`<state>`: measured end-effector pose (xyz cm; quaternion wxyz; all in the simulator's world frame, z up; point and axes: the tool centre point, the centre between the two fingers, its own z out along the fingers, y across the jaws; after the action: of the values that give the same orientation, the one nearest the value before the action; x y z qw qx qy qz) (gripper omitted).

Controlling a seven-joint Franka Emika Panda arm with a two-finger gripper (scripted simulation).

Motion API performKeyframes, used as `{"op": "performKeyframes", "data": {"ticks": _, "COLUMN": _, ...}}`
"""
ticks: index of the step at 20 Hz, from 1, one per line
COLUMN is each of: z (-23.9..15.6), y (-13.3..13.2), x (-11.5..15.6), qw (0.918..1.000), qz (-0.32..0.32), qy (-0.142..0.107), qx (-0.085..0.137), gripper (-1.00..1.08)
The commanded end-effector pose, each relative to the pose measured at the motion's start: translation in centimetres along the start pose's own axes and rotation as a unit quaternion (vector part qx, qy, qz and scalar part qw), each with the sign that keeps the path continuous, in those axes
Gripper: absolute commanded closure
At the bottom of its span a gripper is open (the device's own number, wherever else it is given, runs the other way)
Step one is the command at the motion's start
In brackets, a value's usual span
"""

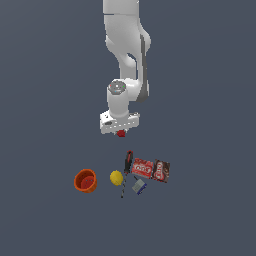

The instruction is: Pick up a designated object from a clutter of objects.

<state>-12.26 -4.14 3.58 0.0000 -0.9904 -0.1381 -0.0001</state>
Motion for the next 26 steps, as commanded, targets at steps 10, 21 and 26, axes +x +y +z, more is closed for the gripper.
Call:
{"op": "performKeyframes", "data": {"ticks": 10, "z": -5.4, "y": 1.7, "x": -1.1, "qw": 1.0000, "qz": 0.000, "qy": 0.000, "qx": 0.000, "gripper": 1.08}}
{"op": "performKeyframes", "data": {"ticks": 21, "z": -14.3, "y": 4.6, "x": -2.9, "qw": 1.0000, "qz": 0.000, "qy": 0.000, "qx": 0.000, "gripper": 1.08}}
{"op": "performKeyframes", "data": {"ticks": 26, "z": -18.5, "y": 6.0, "x": -3.6, "qw": 1.0000, "qz": 0.000, "qy": 0.000, "qx": 0.000, "gripper": 1.08}}
